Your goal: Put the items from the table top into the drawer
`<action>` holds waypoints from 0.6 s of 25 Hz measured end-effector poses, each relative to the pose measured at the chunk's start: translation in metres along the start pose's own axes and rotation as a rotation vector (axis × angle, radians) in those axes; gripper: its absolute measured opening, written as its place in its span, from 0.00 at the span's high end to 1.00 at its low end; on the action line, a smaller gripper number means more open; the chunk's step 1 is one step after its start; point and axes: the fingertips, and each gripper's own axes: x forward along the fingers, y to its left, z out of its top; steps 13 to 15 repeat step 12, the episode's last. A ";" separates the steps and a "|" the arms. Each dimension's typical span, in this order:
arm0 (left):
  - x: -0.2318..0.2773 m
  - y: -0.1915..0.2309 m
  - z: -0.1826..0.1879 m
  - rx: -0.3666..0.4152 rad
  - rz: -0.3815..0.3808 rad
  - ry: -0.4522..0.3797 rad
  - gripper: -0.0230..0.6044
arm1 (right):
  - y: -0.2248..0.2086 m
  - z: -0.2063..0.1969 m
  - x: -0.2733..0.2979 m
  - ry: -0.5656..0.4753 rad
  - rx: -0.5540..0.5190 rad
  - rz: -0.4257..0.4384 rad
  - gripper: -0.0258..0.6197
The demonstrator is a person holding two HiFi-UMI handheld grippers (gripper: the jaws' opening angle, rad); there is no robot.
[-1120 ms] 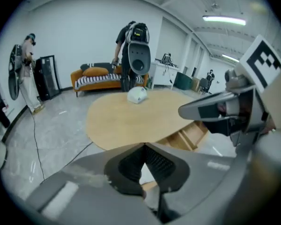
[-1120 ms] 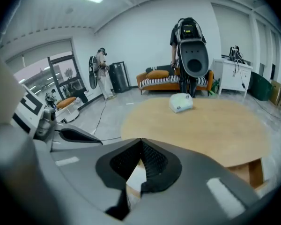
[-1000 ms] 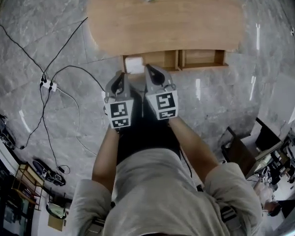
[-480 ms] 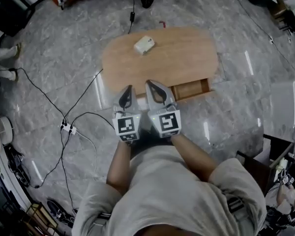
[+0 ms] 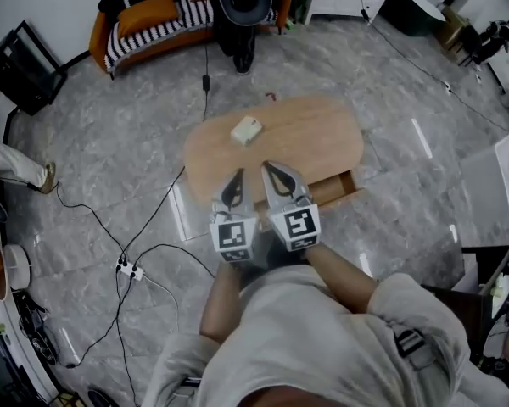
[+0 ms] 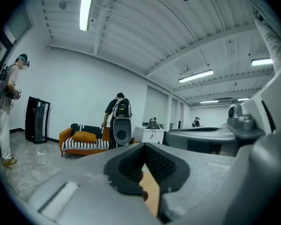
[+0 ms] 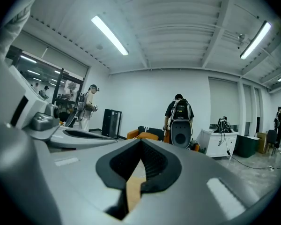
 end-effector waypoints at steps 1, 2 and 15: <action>-0.001 -0.003 0.004 0.005 -0.006 -0.010 0.93 | 0.001 0.003 0.000 -0.006 -0.004 0.002 0.95; -0.002 -0.004 0.007 0.011 -0.010 -0.018 0.93 | 0.003 0.005 0.001 -0.011 -0.006 0.004 0.95; -0.015 0.033 0.009 -0.018 0.045 -0.016 0.93 | 0.011 0.012 0.003 0.001 0.005 -0.004 0.95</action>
